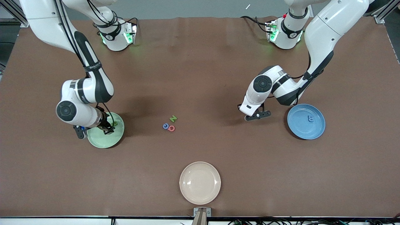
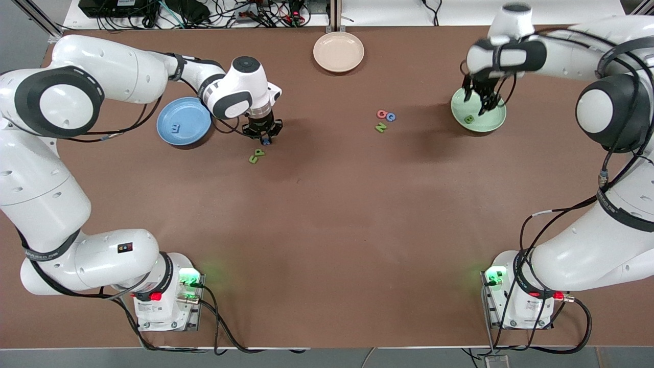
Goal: Sort upper and lower case letters into plates
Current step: 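Drop the x with the left gripper while the right gripper grasps c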
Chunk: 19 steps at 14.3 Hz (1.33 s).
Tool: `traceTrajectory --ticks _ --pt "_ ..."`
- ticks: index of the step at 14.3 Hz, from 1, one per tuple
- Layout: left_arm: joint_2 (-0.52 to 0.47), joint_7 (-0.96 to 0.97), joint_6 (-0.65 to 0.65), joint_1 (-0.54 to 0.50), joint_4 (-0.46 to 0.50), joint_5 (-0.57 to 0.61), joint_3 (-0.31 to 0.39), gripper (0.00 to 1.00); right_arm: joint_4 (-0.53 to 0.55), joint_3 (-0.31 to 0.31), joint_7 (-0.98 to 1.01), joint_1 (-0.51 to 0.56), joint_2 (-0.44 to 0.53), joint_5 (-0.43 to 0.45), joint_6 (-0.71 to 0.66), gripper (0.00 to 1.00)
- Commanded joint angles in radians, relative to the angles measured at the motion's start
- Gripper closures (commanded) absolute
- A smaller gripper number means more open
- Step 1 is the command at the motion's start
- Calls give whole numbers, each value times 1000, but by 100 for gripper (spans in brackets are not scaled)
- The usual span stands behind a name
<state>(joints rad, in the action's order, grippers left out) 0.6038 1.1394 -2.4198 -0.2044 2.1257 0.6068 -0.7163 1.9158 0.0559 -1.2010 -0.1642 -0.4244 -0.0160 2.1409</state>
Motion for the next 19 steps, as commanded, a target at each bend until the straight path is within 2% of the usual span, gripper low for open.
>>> traceTrajectory --ticks 1,5,10,14,16,19 --pt "-62 17 -4 -16 13 22 -2 84 -70 -19 -76 -40 6 -39 -50 0" --pt "-124 -79 1 -105 -7 19 -20 85 -80 -18 -233 -138 -11 -81 54 0" --pt "-171 -275 5 -280 29 22 -49 86 -93 -18 -458 -222 -125 -82 213 0" --pt "-207 -488 4 -427 71 24 -55 86 -188 -18 -591 -278 -227 -81 221 0" --pt "-205 -575 1 -483 88 24 -55 86 -201 -18 -615 -297 -243 -81 224 4" --pt "-199 -606 -15 -532 120 37 -55 86 -201 -18 -630 -322 -246 -84 228 12"
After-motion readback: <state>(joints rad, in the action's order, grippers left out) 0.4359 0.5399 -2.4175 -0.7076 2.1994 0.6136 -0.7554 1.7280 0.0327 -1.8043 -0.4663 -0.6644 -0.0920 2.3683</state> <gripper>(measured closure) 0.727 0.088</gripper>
